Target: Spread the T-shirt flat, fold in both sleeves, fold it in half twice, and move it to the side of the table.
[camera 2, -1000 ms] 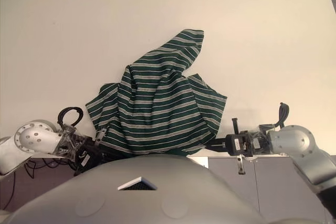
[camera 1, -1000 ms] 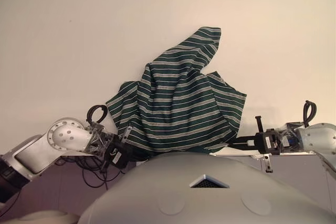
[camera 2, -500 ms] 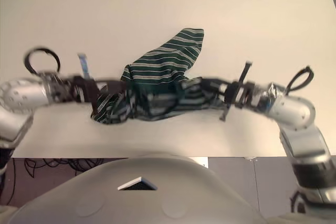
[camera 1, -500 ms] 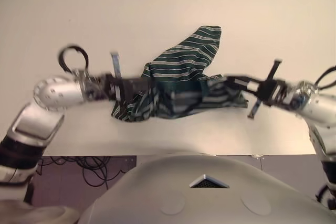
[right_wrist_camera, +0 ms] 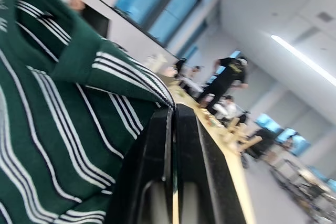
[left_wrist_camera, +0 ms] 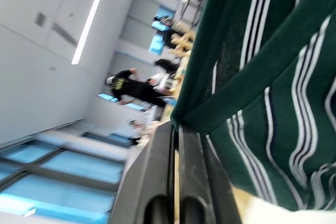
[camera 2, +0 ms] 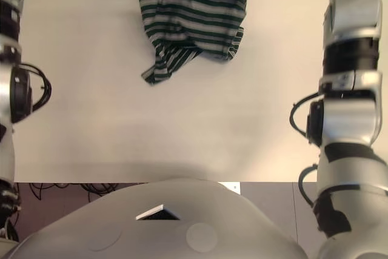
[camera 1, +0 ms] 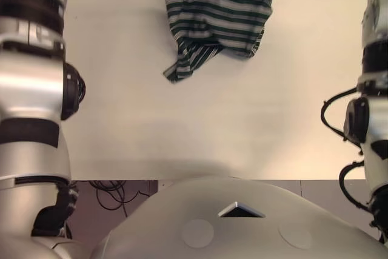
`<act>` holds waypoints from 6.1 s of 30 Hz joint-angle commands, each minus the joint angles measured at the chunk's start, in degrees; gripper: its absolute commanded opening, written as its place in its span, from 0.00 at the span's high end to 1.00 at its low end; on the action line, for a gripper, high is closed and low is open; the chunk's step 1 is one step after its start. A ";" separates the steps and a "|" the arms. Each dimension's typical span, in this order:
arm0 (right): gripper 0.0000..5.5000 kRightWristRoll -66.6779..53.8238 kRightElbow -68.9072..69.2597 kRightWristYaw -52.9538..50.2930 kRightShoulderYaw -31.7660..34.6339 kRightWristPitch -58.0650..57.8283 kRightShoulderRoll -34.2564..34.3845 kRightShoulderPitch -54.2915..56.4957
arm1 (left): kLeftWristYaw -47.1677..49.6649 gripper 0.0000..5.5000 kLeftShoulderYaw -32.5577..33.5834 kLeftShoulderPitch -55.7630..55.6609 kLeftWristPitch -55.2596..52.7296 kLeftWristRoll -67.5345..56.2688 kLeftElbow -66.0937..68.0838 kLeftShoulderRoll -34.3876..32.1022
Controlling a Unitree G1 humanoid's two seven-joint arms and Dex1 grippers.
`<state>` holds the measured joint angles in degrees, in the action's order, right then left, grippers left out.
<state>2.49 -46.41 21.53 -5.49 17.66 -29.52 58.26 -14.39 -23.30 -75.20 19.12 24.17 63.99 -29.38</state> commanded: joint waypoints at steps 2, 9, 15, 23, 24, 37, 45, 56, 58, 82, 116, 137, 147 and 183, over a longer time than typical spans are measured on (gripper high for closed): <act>0.99 5.51 -16.55 -9.20 0.38 6.72 0.54 13.50 | 11.52 1.00 -0.76 -15.15 -1.50 5.71 11.89 3.29; 0.99 7.36 -17.32 -15.09 1.87 16.64 -0.94 12.43 | 19.81 1.00 0.10 -17.73 2.59 7.49 12.89 4.18; 0.99 1.49 -7.84 1.31 0.81 24.93 -1.22 2.24 | 3.89 1.00 2.72 -7.03 10.45 2.95 12.61 4.66; 0.99 -30.87 41.64 46.12 -8.17 8.28 -18.60 -50.48 | -68.25 1.00 7.00 61.33 -5.41 -60.13 -58.75 -23.96; 0.99 -31.82 45.61 47.37 -7.66 6.65 -21.34 -56.47 | -69.83 1.00 5.39 69.70 -5.32 -62.51 -66.55 -29.93; 0.99 -16.93 58.75 40.57 -1.81 3.01 -24.57 -85.90 | -45.67 1.00 7.13 90.67 1.74 -22.91 -76.82 -25.54; 0.99 -16.27 67.75 38.87 0.65 0.00 -24.77 -97.60 | -42.89 1.00 8.60 103.68 0.17 -20.32 -88.47 -28.61; 0.73 -23.81 75.42 42.92 11.39 -4.91 -27.01 -103.44 | -47.06 0.74 15.61 107.57 -8.17 -33.18 -95.45 -32.67; 0.67 -27.28 77.49 45.86 15.27 -6.37 -28.04 -106.41 | -48.97 0.69 18.46 109.50 -9.07 -38.66 -97.73 -33.55; 0.50 -27.08 73.58 45.59 20.53 -6.44 -20.09 -100.15 | -34.28 0.63 34.76 97.22 -43.50 -57.39 -67.43 -18.24; 0.50 -25.03 73.79 44.93 19.05 -5.77 -19.29 -98.82 | -42.97 1.00 39.90 97.45 -46.72 -55.28 -74.30 -18.03; 0.50 -16.55 64.96 35.00 17.21 -6.57 -15.57 -91.66 | -36.23 1.00 22.20 87.88 -51.46 -56.91 -80.94 -5.84; 0.50 -28.45 59.04 25.12 21.09 -37.26 -13.21 -87.19 | -34.22 0.81 21.21 88.39 -48.55 -52.93 -78.45 -4.22; 0.99 -45.70 60.83 32.62 21.18 -58.51 -11.36 -86.33 | -38.28 0.65 35.41 97.51 -14.50 -44.14 -83.39 -5.42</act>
<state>-41.08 12.41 54.27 14.69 -39.20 -41.16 -28.26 -49.34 10.19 20.00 -2.32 -22.81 -22.81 -32.53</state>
